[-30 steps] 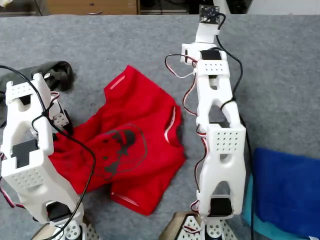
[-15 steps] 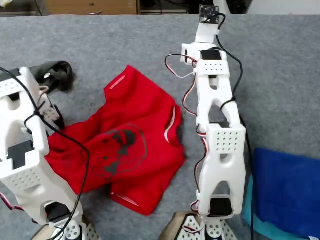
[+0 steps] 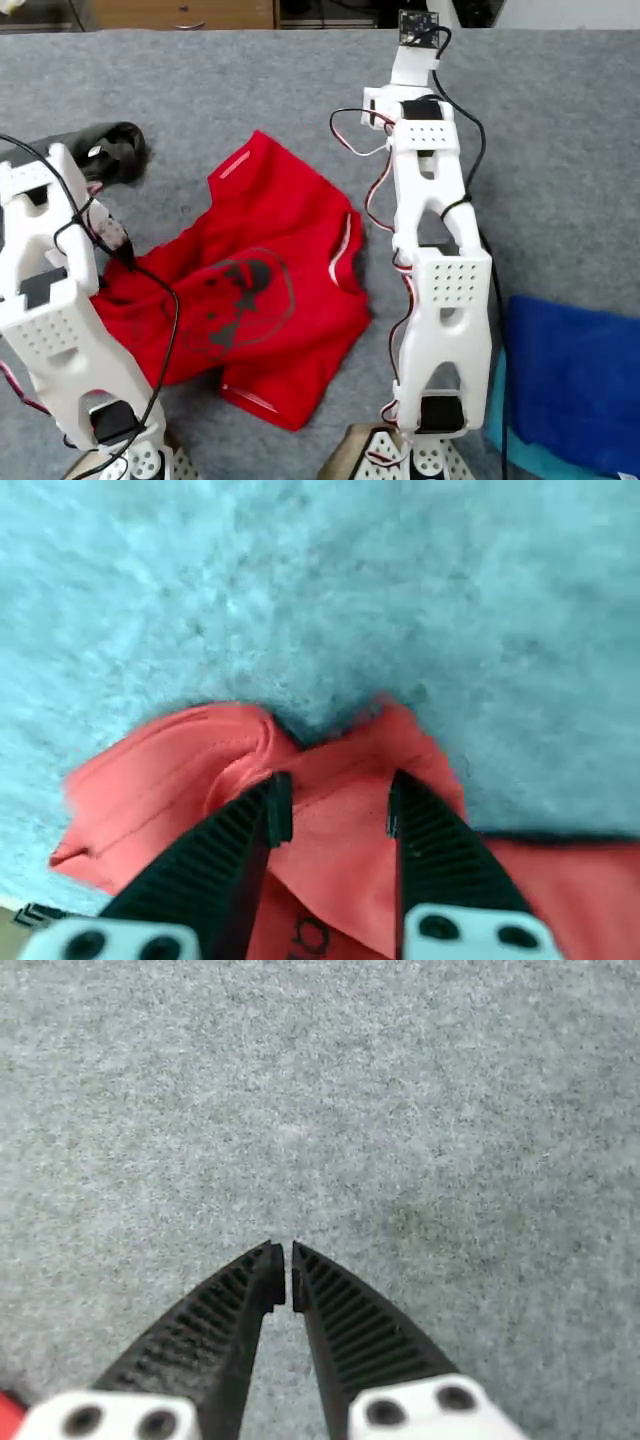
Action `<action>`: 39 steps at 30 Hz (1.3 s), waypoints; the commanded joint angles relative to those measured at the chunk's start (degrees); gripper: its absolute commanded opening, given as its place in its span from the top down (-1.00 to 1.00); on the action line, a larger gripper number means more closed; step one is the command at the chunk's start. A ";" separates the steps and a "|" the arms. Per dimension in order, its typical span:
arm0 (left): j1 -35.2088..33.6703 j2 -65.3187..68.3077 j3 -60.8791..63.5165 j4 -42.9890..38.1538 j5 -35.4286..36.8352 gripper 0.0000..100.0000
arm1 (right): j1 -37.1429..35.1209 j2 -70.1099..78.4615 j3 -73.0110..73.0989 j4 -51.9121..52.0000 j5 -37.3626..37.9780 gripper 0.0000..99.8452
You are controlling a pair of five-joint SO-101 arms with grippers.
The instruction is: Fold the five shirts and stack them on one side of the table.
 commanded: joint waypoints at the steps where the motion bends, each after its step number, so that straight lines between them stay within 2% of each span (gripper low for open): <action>1: 0.88 3.12 -0.18 -0.35 0.70 0.66 | -1.01 -0.31 -3.03 -0.88 0.44 0.94; 12: 0.79 3.74 -2.29 -1.05 0.62 0.67 | -1.01 -0.31 -3.03 -0.88 0.44 0.94; 20: -1.41 2.24 -16.18 10.99 -2.90 0.66 | -1.01 -0.31 -3.03 -0.88 0.44 0.94; 28: -2.11 1.98 -19.96 10.99 -2.02 0.66 | -1.10 -0.31 -2.95 -0.88 0.44 0.94; 32: -1.93 2.51 -22.86 10.99 2.64 0.66 | -1.10 -0.31 -2.95 -0.88 0.44 0.94; 39: 0.53 5.58 -23.74 9.67 4.04 0.66 | -1.10 -0.31 -2.95 -0.88 0.44 0.94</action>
